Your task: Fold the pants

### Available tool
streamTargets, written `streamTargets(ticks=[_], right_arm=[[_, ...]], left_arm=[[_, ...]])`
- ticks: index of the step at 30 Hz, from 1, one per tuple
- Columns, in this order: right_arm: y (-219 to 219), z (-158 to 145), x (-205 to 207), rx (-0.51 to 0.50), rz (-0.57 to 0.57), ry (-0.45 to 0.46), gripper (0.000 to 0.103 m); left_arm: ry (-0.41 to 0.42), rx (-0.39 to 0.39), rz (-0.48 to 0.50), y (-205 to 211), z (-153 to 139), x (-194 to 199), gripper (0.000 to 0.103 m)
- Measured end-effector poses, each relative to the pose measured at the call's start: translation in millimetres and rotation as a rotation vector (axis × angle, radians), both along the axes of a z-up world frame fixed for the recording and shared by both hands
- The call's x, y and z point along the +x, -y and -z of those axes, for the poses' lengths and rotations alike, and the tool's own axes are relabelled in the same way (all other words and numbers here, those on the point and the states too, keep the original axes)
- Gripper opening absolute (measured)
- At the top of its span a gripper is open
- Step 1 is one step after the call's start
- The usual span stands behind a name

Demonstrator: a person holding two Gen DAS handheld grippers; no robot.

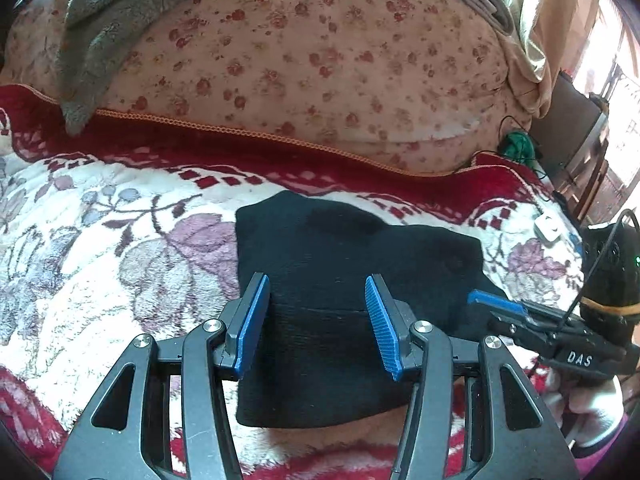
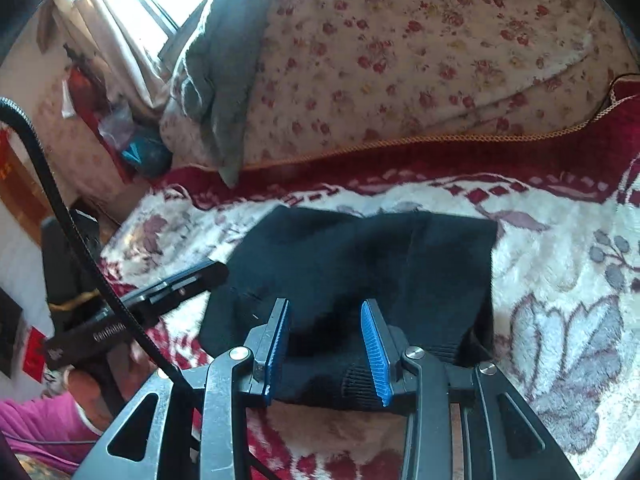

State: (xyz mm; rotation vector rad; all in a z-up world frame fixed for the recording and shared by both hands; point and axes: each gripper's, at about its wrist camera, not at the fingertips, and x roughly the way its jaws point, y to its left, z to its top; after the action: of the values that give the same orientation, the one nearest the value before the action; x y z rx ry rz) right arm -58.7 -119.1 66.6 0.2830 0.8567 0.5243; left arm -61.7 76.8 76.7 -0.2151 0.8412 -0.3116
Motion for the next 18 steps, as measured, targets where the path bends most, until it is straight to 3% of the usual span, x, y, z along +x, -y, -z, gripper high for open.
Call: streamTargets(ticks=[7, 15, 18], right_arm=[[7, 12, -9, -0.014, 0.018, -0.012, 0.035], [-2, -4, -15, -0.016, 0.045, 0.010, 0.036], [-7, -6, -15, -0.015, 0.064, 0.017, 0.046]], left_arm=[[-0.031, 0.031, -0.038, -3, 9, 6, 0.049], [-0.022, 0.100, -0.079, -5, 5, 3, 0.049], [-0.006, 0.140, -0.091, -5, 1, 0, 0.049]])
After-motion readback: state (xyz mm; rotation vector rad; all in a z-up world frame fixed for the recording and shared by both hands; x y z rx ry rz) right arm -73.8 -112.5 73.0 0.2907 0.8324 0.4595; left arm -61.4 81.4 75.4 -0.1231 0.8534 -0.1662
